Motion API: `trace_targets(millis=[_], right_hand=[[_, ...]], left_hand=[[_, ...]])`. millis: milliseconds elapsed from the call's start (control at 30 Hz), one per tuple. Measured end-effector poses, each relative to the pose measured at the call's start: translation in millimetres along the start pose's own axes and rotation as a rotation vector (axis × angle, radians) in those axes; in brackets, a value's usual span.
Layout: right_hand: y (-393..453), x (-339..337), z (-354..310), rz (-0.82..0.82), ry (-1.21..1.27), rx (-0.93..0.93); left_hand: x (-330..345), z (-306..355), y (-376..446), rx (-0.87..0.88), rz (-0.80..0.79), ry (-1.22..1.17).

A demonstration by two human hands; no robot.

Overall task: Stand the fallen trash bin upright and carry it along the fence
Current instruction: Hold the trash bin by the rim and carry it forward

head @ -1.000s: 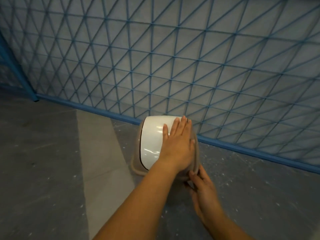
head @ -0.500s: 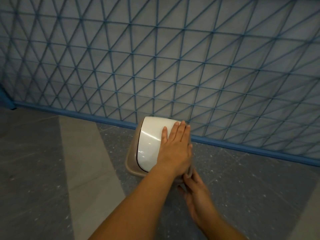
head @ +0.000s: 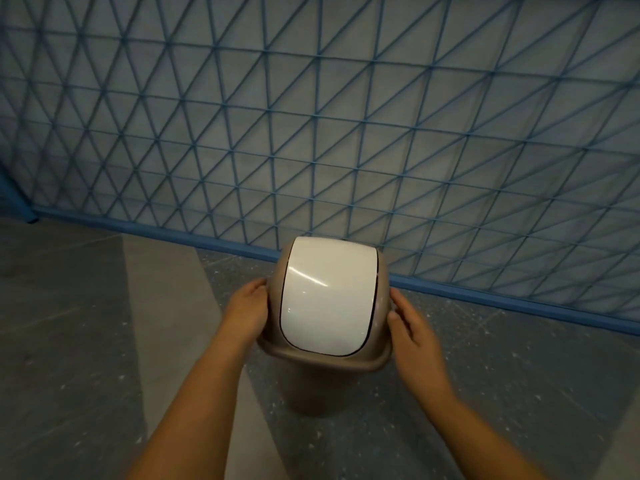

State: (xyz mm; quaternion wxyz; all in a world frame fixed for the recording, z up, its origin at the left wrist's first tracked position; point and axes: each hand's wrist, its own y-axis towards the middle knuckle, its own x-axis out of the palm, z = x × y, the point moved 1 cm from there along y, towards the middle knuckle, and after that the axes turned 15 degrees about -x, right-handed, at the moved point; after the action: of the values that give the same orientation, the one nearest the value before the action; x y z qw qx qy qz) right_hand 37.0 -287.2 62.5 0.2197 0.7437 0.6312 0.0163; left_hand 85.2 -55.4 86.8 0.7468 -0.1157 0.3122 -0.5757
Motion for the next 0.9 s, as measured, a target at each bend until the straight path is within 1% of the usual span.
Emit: trace_targets(millis=[67, 167, 300, 367, 533, 667, 767, 900], right_hand=[[6.6, 1.6, -0.6, -0.035, -0.047, -0.016], [6.7, 3.1, 5.9, -0.062, -0.114, 0.015], [3.1, 2.3, 9.0, 0.006, -0.116, 0.034], [4.1, 1.1, 10.3, 0.044, -0.074, 0.092], [6.2, -7.3, 15.3, 0.071, 0.096, 0.362], [3.4, -25.5, 14.9, 0.079, 0.132, 0.458], [-1.8, -49.4, 16.9, 0.081, 0.111, 0.487], [-9.6, -80.2, 23.0, 0.138, 0.069, 0.506]], left_hand=[[-2.4, -4.8, 0.7, -0.038, -0.019, -0.006], [-6.9, -11.4, 5.6, -0.076, 0.008, -0.025], [-13.3, -13.5, 11.0, -0.129, 0.001, -0.058], [-14.2, -13.6, 10.1, -0.168, -0.027, -0.104], [-14.3, -13.0, 5.2, -0.201, -0.051, -0.122], [-7.4, -10.4, -2.5, -0.233, -0.133, -0.065], [9.4, -8.1, -11.3, -0.237, -0.207, -0.04], [37.2, -4.5, -25.3, -0.229, -0.291, -0.048]])
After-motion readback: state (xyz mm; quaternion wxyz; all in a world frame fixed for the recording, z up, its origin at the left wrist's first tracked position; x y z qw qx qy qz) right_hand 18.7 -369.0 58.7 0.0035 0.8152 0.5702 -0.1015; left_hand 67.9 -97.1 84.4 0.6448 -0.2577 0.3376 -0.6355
